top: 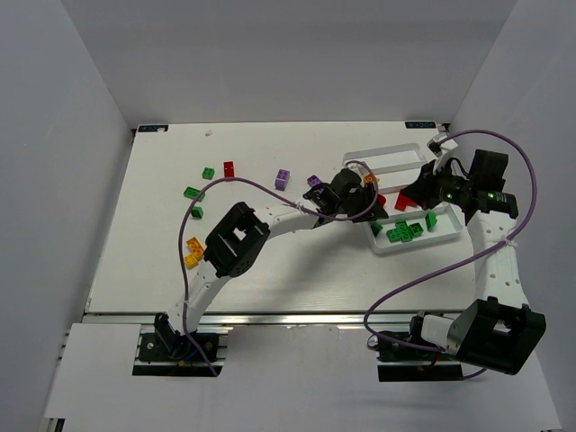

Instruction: Sort the legos into containers by color

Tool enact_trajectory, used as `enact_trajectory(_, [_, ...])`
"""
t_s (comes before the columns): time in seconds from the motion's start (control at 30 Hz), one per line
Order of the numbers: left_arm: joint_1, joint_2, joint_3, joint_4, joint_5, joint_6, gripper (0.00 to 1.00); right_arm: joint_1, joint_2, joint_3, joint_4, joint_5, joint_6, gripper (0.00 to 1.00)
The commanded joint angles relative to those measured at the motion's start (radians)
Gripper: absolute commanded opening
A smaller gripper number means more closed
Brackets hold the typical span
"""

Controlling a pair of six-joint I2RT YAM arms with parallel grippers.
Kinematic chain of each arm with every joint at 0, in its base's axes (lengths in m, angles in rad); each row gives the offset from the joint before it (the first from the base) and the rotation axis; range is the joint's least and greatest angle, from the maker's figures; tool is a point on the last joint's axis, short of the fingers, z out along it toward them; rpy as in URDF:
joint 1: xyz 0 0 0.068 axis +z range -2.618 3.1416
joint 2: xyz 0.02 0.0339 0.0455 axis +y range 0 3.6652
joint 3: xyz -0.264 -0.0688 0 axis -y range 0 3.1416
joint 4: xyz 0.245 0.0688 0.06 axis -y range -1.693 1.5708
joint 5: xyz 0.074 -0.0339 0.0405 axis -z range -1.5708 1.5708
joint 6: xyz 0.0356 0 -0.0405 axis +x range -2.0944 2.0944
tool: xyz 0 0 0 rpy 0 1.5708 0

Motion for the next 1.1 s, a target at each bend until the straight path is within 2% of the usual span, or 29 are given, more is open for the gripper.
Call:
enact_trajectory(0.0, [-0.006, -0.036, 0.036, -0.045, -0.026, 0.026, 0.53, -0.005, -0.021, 0.021, 0.028, -0.017, 0.009, 0.00])
enact_trajectory(0.13, [-0.006, -0.075, 0.038, -0.068, -0.057, 0.057, 0.53, -0.005, -0.023, 0.025, 0.011, -0.039, -0.012, 0.04])
enact_trajectory(0.23, [-0.003, -0.141, 0.027, -0.128, -0.125, 0.109, 0.46, -0.006, -0.018, 0.045, -0.038, -0.117, -0.110, 0.18])
enact_trajectory(0.3, [0.003, -0.218, -0.034, -0.148, -0.159, 0.129, 0.40, -0.005, -0.015, 0.053, -0.107, -0.171, -0.184, 0.36])
enact_trajectory(0.37, [0.025, -0.285, -0.115, -0.134, -0.192, 0.137, 0.38, -0.005, -0.007, 0.054, -0.185, -0.249, -0.308, 0.54])
enact_trajectory(0.47, [0.060, -0.451, -0.318, -0.091, -0.260, 0.138, 0.39, -0.003, 0.014, 0.062, -0.257, -0.313, -0.454, 0.63])
enact_trajectory(0.5, [0.068, -0.533, -0.364, -0.094, -0.278, 0.146, 0.40, -0.002, 0.028, 0.065, -0.292, -0.323, -0.478, 0.64])
enact_trajectory(0.63, [0.117, -0.722, -0.584, -0.171, -0.385, 0.169, 0.62, 0.029, 0.063, 0.070, -0.323, -0.337, -0.529, 0.64])
enact_trajectory(0.73, [0.169, -0.863, -0.695, -0.240, -0.428, 0.154, 0.64, 0.116, 0.088, 0.065, -0.304, -0.263, -0.502, 0.64])
enact_trajectory(0.87, [0.240, -1.069, -0.923, -0.292, -0.486, 0.114, 0.70, 0.309, 0.091, 0.002, -0.166, -0.091, -0.341, 0.64])
enact_trajectory(0.9, [0.250, -1.110, -0.951, -0.330, -0.506, 0.102, 0.72, 0.386, 0.097, -0.005, -0.156, -0.070, -0.336, 0.64])
enact_trajectory(1.0, [0.275, -1.255, -1.020, -0.433, -0.600, 0.079, 0.79, 0.506, 0.124, -0.004, -0.127, -0.005, -0.356, 0.66])
enact_trajectory(1.07, [0.281, -1.330, -1.040, -0.526, -0.652, 0.063, 0.80, 0.543, 0.151, 0.028, -0.121, -0.002, -0.368, 0.67])
